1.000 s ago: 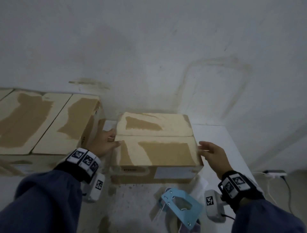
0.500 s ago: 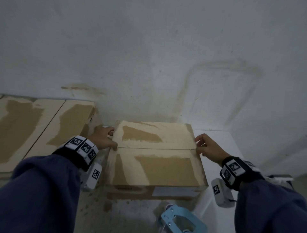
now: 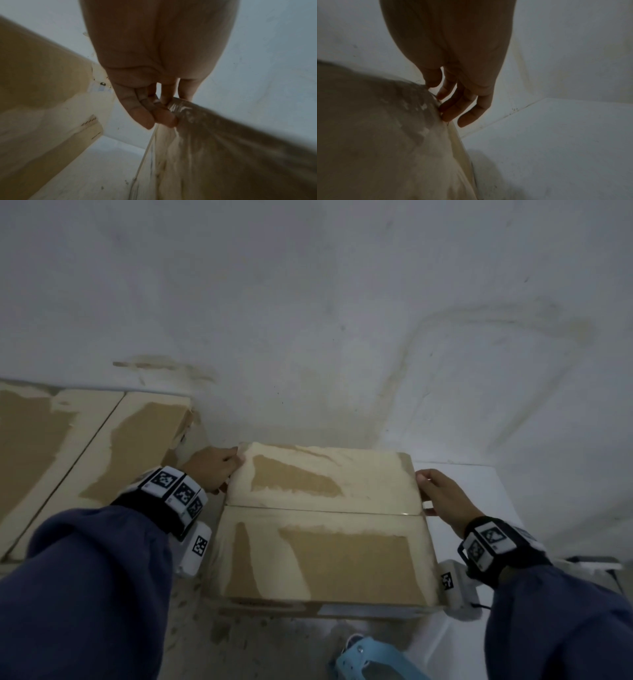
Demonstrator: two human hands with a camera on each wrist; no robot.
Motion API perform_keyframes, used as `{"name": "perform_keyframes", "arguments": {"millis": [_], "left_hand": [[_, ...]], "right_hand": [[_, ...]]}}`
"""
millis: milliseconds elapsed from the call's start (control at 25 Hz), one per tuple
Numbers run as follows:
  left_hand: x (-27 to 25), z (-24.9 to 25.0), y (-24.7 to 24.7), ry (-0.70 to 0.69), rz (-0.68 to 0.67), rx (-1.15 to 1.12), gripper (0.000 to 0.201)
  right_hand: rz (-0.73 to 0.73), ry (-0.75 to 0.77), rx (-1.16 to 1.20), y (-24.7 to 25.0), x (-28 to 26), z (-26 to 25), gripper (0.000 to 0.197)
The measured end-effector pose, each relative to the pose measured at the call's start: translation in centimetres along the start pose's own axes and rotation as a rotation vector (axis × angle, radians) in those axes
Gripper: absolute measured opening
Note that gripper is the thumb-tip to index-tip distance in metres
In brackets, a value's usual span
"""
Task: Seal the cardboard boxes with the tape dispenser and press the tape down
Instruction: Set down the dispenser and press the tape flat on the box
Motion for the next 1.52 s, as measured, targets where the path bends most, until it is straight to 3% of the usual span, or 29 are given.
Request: {"name": "perform_keyframes", "arguments": {"millis": [200, 360, 440, 600, 760, 880, 960, 1080, 1280, 1360, 1440, 1520], "left_hand": [[0.5, -0.8, -0.6, -0.087, 0.057, 0.044, 0.039], [0.3, -1.3, -0.9, -0.087, 0.078, -0.052, 0.040], [0.2, -1.8, -1.1, -0.055, 0.062, -0.057, 0.051], [-1.0, -1.1, -1.8, -0.061, 0.124, 0.058, 0.093], [-1.6, -1.1, -2.1, -0.119, 0.210, 0.083, 0.108], [-0.7, -2.2, -2.0, -0.147, 0.213, 0.087, 0.107], [-0.6, -2.1, -2.2, -0.170, 0.196, 0.110, 0.097], [-0.8, -2.1, -2.3, -0.157, 0.199, 0.045, 0.102], [-1.0, -1.2, -2.1, -0.108, 0.153, 0.048, 0.111], [-0.5, -0.6, -1.5, -0.111, 0.163, 0.056, 0.112], [0.0, -0.2, -1.1, -0.123, 0.132, 0.099, 0.115], [0.3, -0.2, -1.1, -0.142, 0.105, 0.093, 0.120]], "right_hand": [[-0.047, 0.003, 0.025, -0.8, -0.9, 0.5, 0.022], [-0.077, 0.029, 0.072, -0.9, -2.3, 0.7, 0.029], [-0.082, 0.060, 0.069, -1.0, -2.8, 0.8, 0.034], [0.101, 0.150, -0.055, -1.3, -2.8, 1.5, 0.036], [0.294, 0.183, -0.074, -0.9, -2.6, 1.8, 0.022], [0.342, 0.192, -0.069, -0.6, -2.6, 1.6, 0.017], [0.312, 0.172, 0.029, -0.3, -2.9, 1.7, 0.025], [0.191, 0.132, 0.141, -0.2, -3.7, 1.5, 0.032], [0.175, 0.087, -0.033, 0.4, -2.8, 1.6, 0.031], [0.163, 0.094, -0.079, 0.8, -2.5, 0.6, 0.047], [0.055, 0.117, -0.113, 0.4, -2.4, -0.8, 0.067], [-0.006, 0.129, -0.135, -0.1, -1.9, -1.6, 0.072]]}}
Point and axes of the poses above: each hand's wrist, its own x-axis towards the middle knuckle, its own y-axis out of the back of the hand, z = x × y, the point moved 5 cm from there along x, towards the middle knuckle, and after that the axes turned 11 degrees about -y, right-handed, at the moved point
